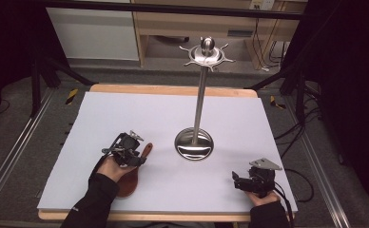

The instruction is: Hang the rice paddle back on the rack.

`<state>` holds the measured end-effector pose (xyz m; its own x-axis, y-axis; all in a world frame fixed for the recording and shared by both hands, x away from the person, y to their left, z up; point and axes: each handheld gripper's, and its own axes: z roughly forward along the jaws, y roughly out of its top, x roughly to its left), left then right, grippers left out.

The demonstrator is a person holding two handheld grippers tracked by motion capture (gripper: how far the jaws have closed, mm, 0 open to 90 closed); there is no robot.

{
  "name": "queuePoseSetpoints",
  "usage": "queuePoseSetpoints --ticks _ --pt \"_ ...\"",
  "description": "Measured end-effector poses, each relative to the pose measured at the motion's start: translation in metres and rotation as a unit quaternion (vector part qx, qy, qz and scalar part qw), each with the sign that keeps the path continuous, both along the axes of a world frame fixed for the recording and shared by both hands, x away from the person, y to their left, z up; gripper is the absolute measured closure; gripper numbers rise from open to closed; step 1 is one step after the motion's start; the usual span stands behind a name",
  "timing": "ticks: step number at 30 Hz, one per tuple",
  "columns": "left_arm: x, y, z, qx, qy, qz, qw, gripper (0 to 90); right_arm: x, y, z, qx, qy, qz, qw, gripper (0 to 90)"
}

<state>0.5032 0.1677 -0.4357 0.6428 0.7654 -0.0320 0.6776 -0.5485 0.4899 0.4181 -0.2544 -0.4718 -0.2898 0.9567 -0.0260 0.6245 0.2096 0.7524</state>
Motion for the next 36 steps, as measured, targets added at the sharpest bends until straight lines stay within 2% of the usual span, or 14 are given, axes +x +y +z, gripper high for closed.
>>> queuePoseSetpoints --ticks 10,16,23,29,36 --pt "0.003 0.000 -0.004 0.011 0.013 0.001 0.9999 60.7 0.000 0.000 0.000 0.000 0.000 0.000 1.0000 8.8" --pt "0.003 -0.001 -0.006 0.017 0.025 -0.002 0.9995 63.0 0.001 0.000 0.000 0.000 0.001 0.001 1.0000 8.7" --pt "0.005 -0.001 -0.010 0.025 0.044 0.008 0.9987 66.7 0.001 0.000 0.000 0.001 0.002 0.001 1.0000 8.7" --pt "0.007 -0.002 -0.011 0.031 0.050 0.011 0.9982 70.5 0.001 0.000 0.000 0.002 0.004 0.000 1.0000 8.7" --pt "0.008 -0.003 -0.012 0.034 0.057 0.015 0.9977 70.9 0.001 0.000 0.000 0.002 0.004 0.000 1.0000 8.6"
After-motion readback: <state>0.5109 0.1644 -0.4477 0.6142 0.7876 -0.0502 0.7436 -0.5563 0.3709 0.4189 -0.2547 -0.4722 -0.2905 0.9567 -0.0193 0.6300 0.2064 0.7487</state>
